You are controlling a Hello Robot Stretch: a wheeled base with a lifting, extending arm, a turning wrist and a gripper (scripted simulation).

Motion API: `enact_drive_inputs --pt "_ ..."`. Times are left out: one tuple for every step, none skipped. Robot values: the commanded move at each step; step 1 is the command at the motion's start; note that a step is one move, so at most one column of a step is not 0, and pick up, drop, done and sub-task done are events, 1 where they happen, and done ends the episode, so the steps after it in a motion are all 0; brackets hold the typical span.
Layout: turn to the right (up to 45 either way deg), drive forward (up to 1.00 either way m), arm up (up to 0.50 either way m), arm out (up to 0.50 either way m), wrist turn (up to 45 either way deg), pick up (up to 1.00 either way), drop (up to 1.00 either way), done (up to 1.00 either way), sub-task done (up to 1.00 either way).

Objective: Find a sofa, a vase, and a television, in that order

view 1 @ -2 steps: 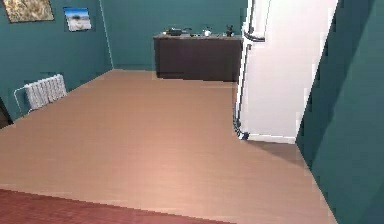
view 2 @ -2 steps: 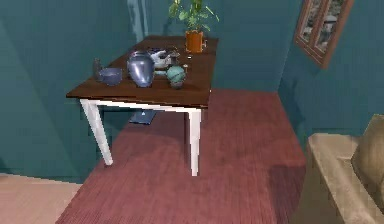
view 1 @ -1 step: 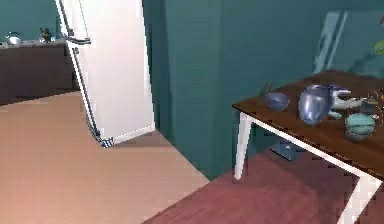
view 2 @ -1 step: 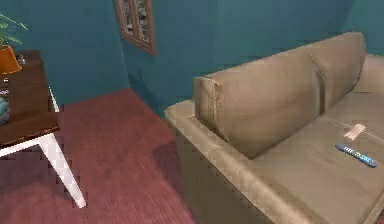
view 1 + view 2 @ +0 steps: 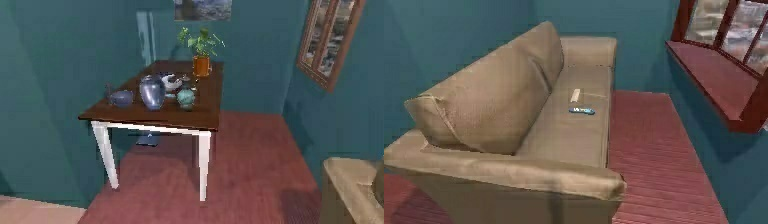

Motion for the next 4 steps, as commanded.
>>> enact_drive_inputs --pt "45.0 0.00 0.00 0.00 0.0 0.00 0.00 0.00 0.00" --pt "39.0 0.00 0.00 0.00 0.0 0.00 0.00 0.00 0.00" --pt "0.0 0.00 0.00 0.00 0.0 0.00 0.00 0.00 1.00" --pt "-45.0 0.00 0.00 0.00 0.0 0.00 0.00 0.00 0.00"
